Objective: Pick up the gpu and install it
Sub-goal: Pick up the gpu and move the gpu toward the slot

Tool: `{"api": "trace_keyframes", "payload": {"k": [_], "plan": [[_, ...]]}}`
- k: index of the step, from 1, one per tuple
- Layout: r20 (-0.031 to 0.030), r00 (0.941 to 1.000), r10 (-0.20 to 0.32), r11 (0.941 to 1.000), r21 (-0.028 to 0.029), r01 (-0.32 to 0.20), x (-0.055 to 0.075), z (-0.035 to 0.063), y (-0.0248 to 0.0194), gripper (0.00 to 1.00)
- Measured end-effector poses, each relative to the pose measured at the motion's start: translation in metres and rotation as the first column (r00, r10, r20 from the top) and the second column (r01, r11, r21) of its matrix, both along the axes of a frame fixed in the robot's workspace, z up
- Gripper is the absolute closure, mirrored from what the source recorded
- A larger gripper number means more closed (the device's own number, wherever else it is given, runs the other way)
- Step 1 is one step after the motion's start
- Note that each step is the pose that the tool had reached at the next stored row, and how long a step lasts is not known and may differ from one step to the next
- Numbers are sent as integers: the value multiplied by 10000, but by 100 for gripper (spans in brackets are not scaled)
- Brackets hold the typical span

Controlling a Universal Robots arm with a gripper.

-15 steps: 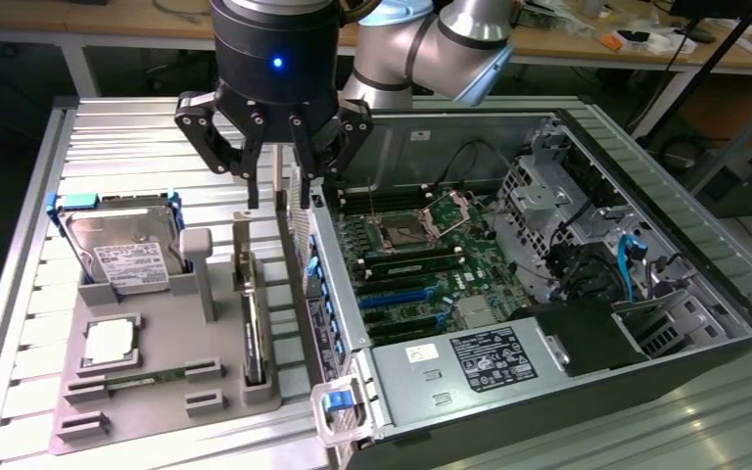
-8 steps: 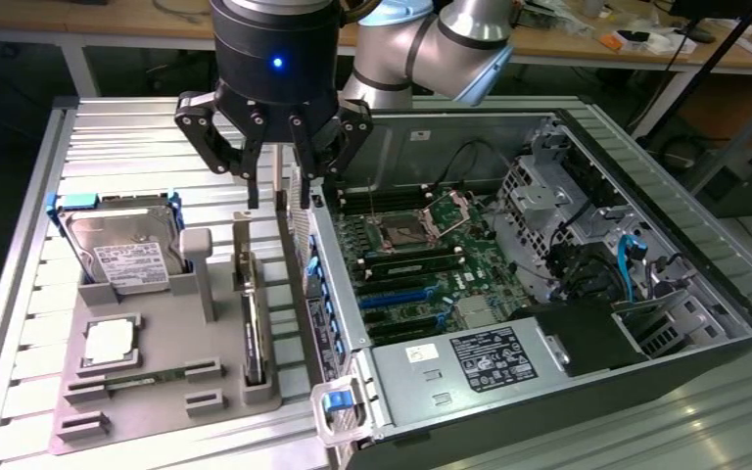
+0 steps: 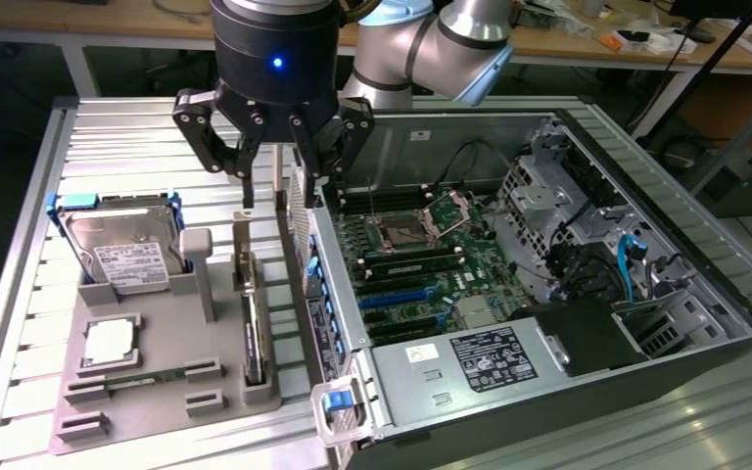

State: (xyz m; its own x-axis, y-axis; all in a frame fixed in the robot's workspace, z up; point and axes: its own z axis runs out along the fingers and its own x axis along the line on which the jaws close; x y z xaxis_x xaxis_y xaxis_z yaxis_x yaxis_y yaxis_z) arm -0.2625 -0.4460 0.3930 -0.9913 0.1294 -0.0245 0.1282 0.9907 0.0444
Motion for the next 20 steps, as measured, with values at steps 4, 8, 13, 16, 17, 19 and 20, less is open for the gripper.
{"api": "trace_keyframes", "payload": {"k": [4,8,13,16,17,19,20], "plan": [[0,10000,-1,10000,0,1,-11,-10,-7,44],[0,10000,0,10000,0,0,-18,-14,-9,44],[2,10000,-2,10000,0,2,-37,-37,-11,44],[7,10000,-1,10000,0,1,-71,-82,-12,44],[8,10000,-1,10000,-1,1,-82,-96,-12,44],[11,10000,0,10000,0,0,-101,-131,-12,44],[13,10000,0,10000,0,0,-109,-148,-12,44]]}}
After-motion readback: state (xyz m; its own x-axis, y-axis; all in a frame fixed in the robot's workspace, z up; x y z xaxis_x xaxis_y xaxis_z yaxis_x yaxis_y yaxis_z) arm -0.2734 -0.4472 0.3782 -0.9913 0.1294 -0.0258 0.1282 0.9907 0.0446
